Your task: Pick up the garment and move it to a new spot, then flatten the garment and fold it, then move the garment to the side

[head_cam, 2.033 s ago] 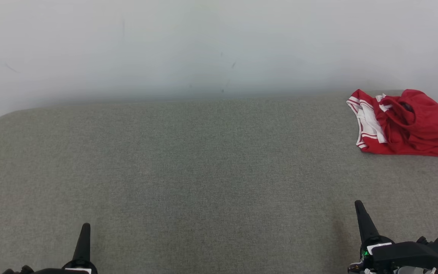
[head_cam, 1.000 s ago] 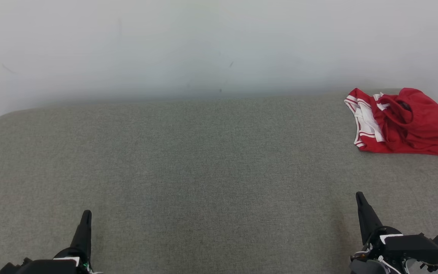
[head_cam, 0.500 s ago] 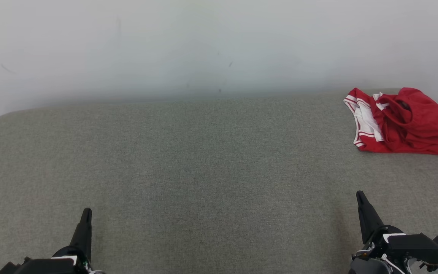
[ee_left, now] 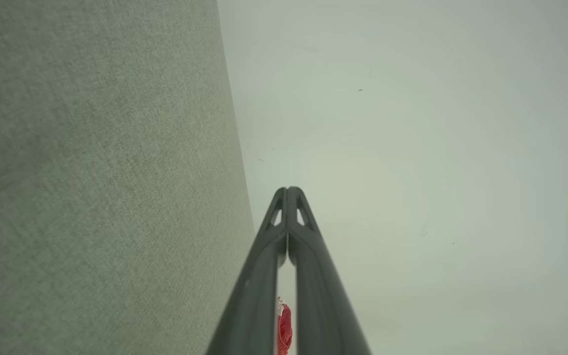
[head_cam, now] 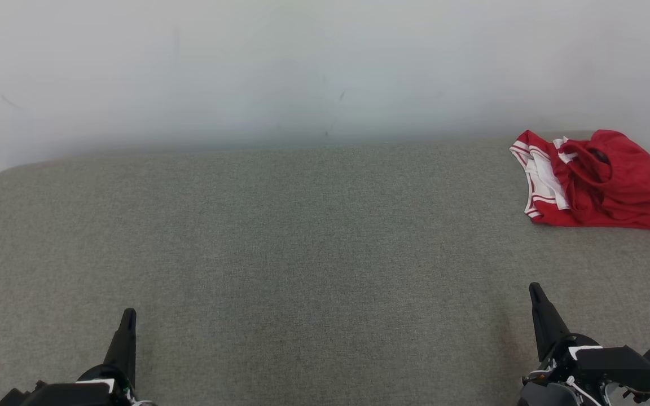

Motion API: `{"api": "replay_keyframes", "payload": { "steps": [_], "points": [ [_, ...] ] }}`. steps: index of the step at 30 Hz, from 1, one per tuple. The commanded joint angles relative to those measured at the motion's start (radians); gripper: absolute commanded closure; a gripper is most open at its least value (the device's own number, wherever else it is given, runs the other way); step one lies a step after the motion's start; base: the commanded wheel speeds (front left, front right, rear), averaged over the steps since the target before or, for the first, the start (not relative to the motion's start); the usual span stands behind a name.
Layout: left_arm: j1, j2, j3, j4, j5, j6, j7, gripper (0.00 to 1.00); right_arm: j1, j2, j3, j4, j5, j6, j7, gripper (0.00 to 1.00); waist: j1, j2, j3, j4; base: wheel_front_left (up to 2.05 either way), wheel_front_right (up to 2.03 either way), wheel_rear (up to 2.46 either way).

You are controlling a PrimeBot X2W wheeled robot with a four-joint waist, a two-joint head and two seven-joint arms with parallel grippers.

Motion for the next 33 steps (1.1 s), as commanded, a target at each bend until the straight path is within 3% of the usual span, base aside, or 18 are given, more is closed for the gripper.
{"api": "replay_keyframes", "payload": {
  "steps": [1, 33],
  "points": [
    [-0.01, 0.004, 0.004, 0.001, -0.005, -0.004, 0.001, 1.0, -0.009, 0.004, -0.002, 0.001, 0.0, -0.002, 0.006, 1.0, 0.0, -0.0001, 0.0, 0.0, 0.0, 0.0, 0.0],
    [-0.01, 0.004, 0.004, 0.001, -0.005, -0.004, 0.001, 1.0, -0.009, 0.009, -0.009, 0.002, -0.009, -0.002, 0.01, 1.0, 0.0, -0.0001, 0.0, 0.0, 0.0, 0.0, 0.0]
  ]
}}
